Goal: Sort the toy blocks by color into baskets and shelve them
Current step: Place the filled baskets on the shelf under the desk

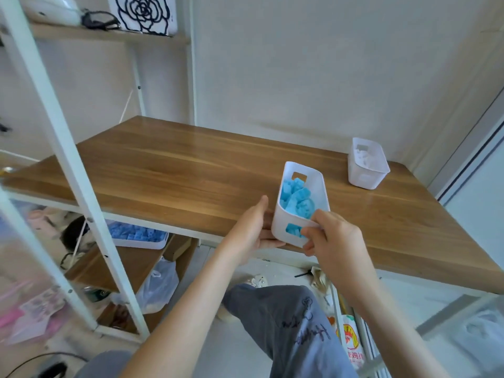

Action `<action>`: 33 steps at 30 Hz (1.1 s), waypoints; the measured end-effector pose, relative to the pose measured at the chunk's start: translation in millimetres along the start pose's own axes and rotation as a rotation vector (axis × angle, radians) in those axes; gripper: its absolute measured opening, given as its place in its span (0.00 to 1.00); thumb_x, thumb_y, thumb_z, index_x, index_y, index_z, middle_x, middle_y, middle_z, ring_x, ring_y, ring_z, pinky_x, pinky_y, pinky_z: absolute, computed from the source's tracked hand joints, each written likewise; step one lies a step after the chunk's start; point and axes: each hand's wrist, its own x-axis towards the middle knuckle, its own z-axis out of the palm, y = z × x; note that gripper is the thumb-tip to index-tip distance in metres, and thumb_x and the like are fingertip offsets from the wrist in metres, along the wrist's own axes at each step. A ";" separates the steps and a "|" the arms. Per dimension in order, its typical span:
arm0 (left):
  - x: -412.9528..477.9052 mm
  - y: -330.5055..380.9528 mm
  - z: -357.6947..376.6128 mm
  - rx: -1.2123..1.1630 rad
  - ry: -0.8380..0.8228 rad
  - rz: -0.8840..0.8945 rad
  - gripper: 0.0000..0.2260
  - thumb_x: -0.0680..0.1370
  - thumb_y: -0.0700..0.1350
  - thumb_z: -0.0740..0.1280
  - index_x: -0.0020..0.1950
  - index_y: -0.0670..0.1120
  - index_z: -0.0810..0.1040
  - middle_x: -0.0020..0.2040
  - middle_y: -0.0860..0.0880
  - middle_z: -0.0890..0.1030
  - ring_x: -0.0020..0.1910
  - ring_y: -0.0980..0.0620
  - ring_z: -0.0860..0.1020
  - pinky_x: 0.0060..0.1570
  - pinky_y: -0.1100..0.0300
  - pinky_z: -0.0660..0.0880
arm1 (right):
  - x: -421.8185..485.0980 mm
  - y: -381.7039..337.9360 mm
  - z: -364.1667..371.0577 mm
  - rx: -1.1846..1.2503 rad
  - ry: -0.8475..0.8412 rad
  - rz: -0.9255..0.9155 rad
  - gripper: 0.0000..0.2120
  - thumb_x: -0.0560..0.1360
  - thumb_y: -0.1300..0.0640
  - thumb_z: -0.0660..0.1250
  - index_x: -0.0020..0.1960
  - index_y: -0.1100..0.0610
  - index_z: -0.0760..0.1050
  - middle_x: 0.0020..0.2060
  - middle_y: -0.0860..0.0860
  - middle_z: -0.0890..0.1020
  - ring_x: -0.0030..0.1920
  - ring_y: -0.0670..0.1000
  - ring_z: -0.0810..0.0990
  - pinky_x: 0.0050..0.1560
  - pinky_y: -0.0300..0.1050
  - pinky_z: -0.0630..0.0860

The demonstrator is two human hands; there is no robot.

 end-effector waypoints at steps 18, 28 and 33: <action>-46.9 10.0 -46.0 -0.104 0.036 0.140 0.14 0.80 0.49 0.57 0.63 0.50 0.74 0.53 0.45 0.82 0.48 0.49 0.80 0.46 0.53 0.75 | 5.0 -36.1 33.0 -0.018 -0.276 -0.275 0.16 0.76 0.45 0.64 0.34 0.53 0.69 0.32 0.46 0.75 0.31 0.44 0.72 0.29 0.38 0.66; -69.3 3.9 -37.2 -0.063 -0.004 0.164 0.14 0.80 0.50 0.56 0.61 0.52 0.75 0.49 0.47 0.83 0.47 0.49 0.79 0.42 0.54 0.76 | -13.7 -34.0 16.7 0.213 -0.180 -0.288 0.10 0.77 0.48 0.63 0.44 0.54 0.75 0.32 0.44 0.75 0.28 0.41 0.73 0.29 0.39 0.71; -91.1 -0.4 -38.9 -0.080 -0.019 0.169 0.13 0.80 0.49 0.57 0.62 0.51 0.74 0.58 0.44 0.80 0.53 0.47 0.79 0.49 0.52 0.75 | -17.3 -39.8 18.1 0.483 0.254 -0.144 0.16 0.75 0.60 0.63 0.61 0.52 0.66 0.33 0.47 0.75 0.33 0.44 0.75 0.36 0.47 0.76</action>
